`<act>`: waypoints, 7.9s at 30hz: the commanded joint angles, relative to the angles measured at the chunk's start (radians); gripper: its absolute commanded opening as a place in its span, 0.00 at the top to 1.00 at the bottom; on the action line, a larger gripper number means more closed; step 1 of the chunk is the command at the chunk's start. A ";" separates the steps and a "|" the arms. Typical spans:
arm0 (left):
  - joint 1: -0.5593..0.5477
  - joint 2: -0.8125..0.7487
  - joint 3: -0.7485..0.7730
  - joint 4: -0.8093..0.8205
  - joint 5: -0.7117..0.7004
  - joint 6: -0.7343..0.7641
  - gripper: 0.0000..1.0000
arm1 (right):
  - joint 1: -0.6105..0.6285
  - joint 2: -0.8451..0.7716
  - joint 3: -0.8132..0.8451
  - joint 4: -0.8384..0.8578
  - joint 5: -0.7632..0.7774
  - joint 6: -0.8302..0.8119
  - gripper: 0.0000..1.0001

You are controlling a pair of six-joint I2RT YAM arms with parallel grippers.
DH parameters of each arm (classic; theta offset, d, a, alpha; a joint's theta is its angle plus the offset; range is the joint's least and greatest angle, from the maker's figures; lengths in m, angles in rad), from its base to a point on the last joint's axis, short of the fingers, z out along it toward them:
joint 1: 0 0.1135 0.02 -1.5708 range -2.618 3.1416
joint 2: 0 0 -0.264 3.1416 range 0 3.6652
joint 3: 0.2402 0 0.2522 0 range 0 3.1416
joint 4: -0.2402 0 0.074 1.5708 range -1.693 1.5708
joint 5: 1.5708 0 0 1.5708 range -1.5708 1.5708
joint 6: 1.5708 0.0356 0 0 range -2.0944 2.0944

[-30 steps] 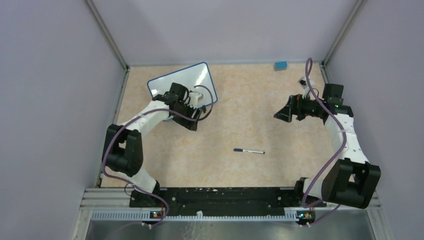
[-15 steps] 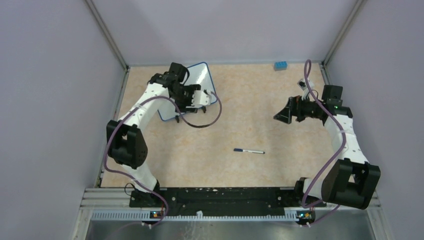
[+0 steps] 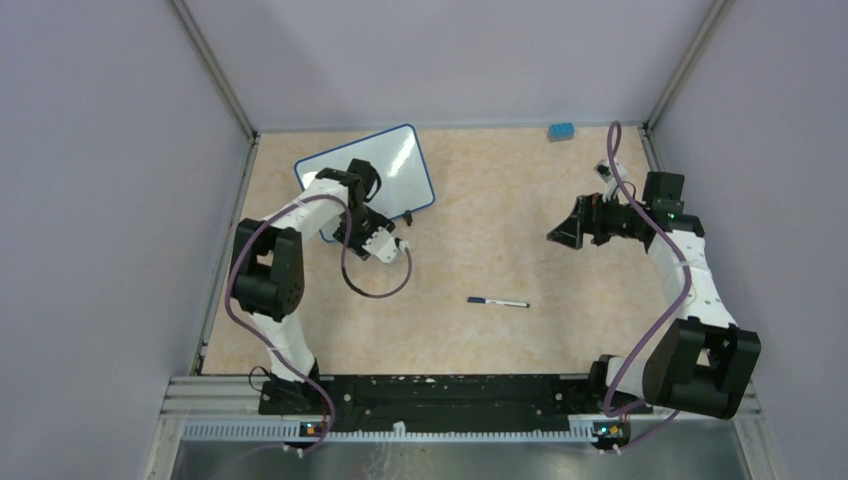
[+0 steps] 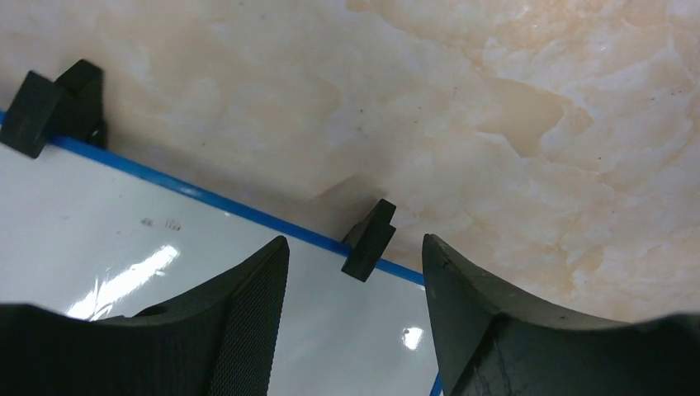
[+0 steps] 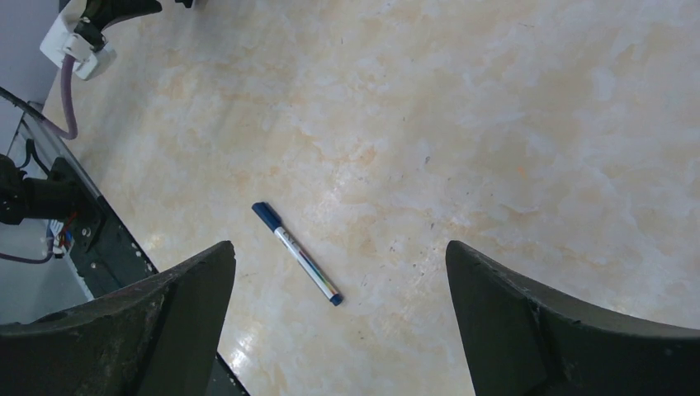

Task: Write a sentence on the whiteboard
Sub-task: Move the whiteboard to the center of the board, then pick up the whiteboard marker from the center of the board, then pass from the right arm to the left, then open the pen cap of the whiteboard marker.

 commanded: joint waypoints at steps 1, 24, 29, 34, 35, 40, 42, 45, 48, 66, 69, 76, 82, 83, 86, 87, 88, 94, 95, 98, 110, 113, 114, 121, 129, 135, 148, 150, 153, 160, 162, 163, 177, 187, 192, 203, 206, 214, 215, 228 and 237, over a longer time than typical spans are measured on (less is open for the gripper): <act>0.004 0.025 -0.022 0.005 -0.072 0.119 0.35 | 0.004 -0.024 -0.005 0.023 -0.004 -0.025 0.05; -0.006 0.038 -0.175 0.165 -0.215 0.251 0.87 | 0.004 -0.001 0.001 0.024 -0.010 -0.020 0.05; -0.039 0.000 -0.196 0.145 -0.188 0.231 0.96 | 0.004 -0.001 0.000 0.022 -0.006 -0.024 0.05; -0.117 -0.076 -0.225 0.084 -0.141 0.191 1.00 | 0.003 0.001 0.000 0.022 -0.007 -0.023 0.05; -0.133 -0.088 -0.225 0.062 -0.133 0.177 1.00 | 0.004 0.001 0.000 0.023 -0.009 -0.023 0.05; -0.207 -0.146 -0.251 -0.008 -0.079 0.126 1.00 | 0.004 0.000 0.001 0.019 -0.008 -0.024 0.05; -0.240 -0.166 -0.265 -0.040 -0.062 0.111 1.00 | 0.003 -0.002 0.001 0.018 -0.009 -0.026 0.05; -0.307 -0.199 -0.280 -0.073 -0.023 0.050 1.00 | 0.004 -0.004 0.002 0.016 -0.010 -0.028 0.05; -0.378 -0.230 -0.303 -0.092 -0.002 -0.009 1.00 | 0.004 -0.004 0.002 0.015 -0.012 -0.028 0.05; -0.726 -0.283 -0.399 -0.100 0.084 -0.392 0.76 | 0.007 -0.052 0.007 -0.043 -0.014 -0.101 0.05; -0.727 -0.276 -0.337 -0.107 0.101 -0.473 0.59 | 0.023 -0.070 0.012 -0.078 0.013 -0.151 0.05; -0.727 -0.300 -0.193 -0.031 0.201 -0.708 0.53 | 0.089 -0.097 0.013 -0.135 0.126 -0.232 0.05; -0.636 -0.339 -0.120 0.073 0.332 -0.879 0.54 | 0.162 -0.113 -0.034 -0.161 0.193 -0.348 0.08; -0.597 -0.347 -0.096 0.078 0.400 -0.911 0.54 | 0.188 -0.122 -0.061 -0.137 0.233 -0.363 0.09; -0.488 -0.404 -0.077 0.150 0.573 -1.032 0.53 | 0.272 -0.132 -0.127 -0.072 0.316 -0.399 0.13; -0.464 -0.434 -0.086 0.187 0.595 -1.076 0.52 | 0.286 -0.128 -0.143 -0.057 0.320 -0.413 0.14; -0.446 -0.461 -0.093 0.222 0.606 -1.123 0.51 | 0.300 -0.122 -0.157 -0.046 0.319 -0.428 0.16; -0.234 -0.585 -0.112 0.422 0.702 -1.495 0.50 | 0.453 -0.082 -0.237 0.064 0.412 -0.476 0.29; -0.206 -0.603 -0.116 0.462 0.695 -1.541 0.50 | 0.479 -0.075 -0.248 0.084 0.431 -0.479 0.30; -0.133 -0.640 -0.118 0.520 0.671 -1.662 0.49 | 0.550 -0.047 -0.273 0.140 0.479 -0.488 0.35; 0.043 -0.684 -0.160 0.627 0.644 -1.913 0.06 | 0.730 0.053 -0.326 0.237 0.639 -0.517 0.45; 0.055 -0.682 -0.169 0.643 0.639 -1.935 0.01 | 0.744 0.081 -0.326 0.240 0.645 -0.523 0.47; 0.058 -0.682 -0.174 0.657 0.607 -1.971 0.01 | 0.751 0.089 -0.326 0.237 0.648 -0.528 0.47; 0.107 -0.666 -0.183 0.686 0.487 -2.090 0.01 | 0.796 0.128 -0.343 0.235 0.673 -0.551 0.54; 0.138 -0.643 -0.184 0.699 0.564 -2.042 0.01 | 0.806 0.156 -0.301 0.141 0.640 -0.542 0.96; 0.137 -0.640 -0.175 0.654 0.696 -1.937 0.01 | 0.806 0.005 -0.210 0.011 0.536 -0.450 1.00; 0.088 -0.610 0.034 0.138 0.849 -1.284 0.01 | 0.776 -0.124 0.024 -0.118 0.163 -0.170 1.00; -0.014 -0.608 0.077 0.032 0.736 -1.147 0.01 | 0.768 -0.099 0.062 -0.138 0.082 -0.140 1.00; -0.237 -0.630 0.099 -0.080 0.561 -0.983 0.01 | 0.768 -0.077 0.097 -0.157 -0.008 -0.108 1.00; -0.528 -0.576 0.138 -0.170 0.318 -0.860 0.06 | 0.767 -0.064 0.075 -0.161 -0.099 -0.082 1.00; -0.619 -0.559 0.129 -0.176 0.247 -0.843 0.10 | 0.768 -0.062 0.077 -0.171 -0.121 -0.081 1.00; -0.661 -0.552 0.122 -0.173 0.209 -0.839 0.13 | 0.768 -0.063 0.078 -0.176 -0.125 -0.080 1.00; -0.829 -0.505 0.025 -0.069 0.033 -0.876 0.64 | 0.768 -0.078 0.070 -0.195 -0.196 -0.090 1.00; -0.739 -0.556 -0.007 0.049 0.170 -1.099 1.00 | 0.683 -0.103 0.099 -0.066 -0.228 0.065 0.46; -0.568 -0.574 -0.017 0.122 0.383 -1.269 1.00 | 0.495 -0.140 0.110 0.199 -0.292 0.354 0.09; -0.395 -0.610 -0.057 0.249 0.654 -1.355 1.00 | 0.481 -0.130 0.161 0.277 -0.315 0.444 0.07; -0.386 -0.610 -0.064 0.289 0.677 -1.374 1.00 | 0.489 -0.122 0.147 0.325 -0.377 0.461 0.09; -0.379 -0.580 -0.078 0.346 0.696 -1.403 1.00 | 0.602 -0.095 0.227 0.145 -0.163 0.357 0.35; -0.379 -0.577 -0.076 0.352 0.695 -1.408 1.00 | 0.613 -0.092 0.225 0.139 -0.153 0.353 0.38; -0.378 -0.550 -0.074 0.381 0.685 -1.427 1.00 | 0.652 -0.073 0.222 0.179 -0.133 0.390 0.59; -0.379 -0.525 -0.062 0.397 0.708 -1.441 1.00 | 0.666 -0.062 0.225 0.214 -0.145 0.424 0.65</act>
